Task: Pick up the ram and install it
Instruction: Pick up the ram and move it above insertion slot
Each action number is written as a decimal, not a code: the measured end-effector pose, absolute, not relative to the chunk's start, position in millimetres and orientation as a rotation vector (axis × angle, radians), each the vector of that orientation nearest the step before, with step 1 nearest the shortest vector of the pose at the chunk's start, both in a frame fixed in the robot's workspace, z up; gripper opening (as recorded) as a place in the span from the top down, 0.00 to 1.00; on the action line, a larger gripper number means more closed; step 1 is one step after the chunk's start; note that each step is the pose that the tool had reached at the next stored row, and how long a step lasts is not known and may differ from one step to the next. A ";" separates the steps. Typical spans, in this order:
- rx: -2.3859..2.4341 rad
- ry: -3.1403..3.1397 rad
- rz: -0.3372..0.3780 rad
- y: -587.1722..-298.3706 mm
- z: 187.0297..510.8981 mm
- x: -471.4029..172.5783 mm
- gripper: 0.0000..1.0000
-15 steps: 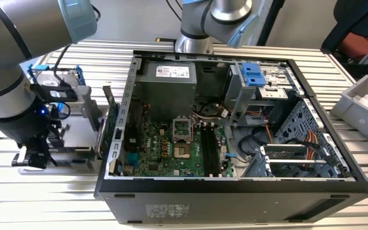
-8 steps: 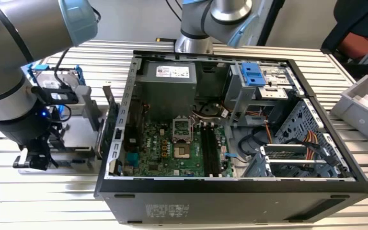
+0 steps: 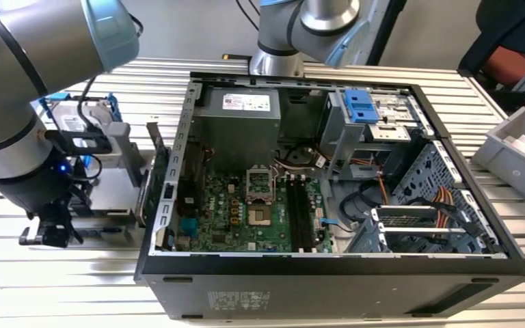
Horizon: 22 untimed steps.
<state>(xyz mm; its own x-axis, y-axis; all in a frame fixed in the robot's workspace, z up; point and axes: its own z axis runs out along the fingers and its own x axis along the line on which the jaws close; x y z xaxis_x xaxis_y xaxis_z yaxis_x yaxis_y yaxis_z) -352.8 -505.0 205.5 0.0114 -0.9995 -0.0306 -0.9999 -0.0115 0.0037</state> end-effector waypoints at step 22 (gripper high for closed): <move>-2.209 2.207 0.038 -505.2 193.6 -354.0 0.00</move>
<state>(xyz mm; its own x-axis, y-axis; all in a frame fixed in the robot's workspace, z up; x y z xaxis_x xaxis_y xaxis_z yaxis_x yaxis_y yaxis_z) -354.0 -505.2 193.6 0.0005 -0.9995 -0.0305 -1.0000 -0.0006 0.0038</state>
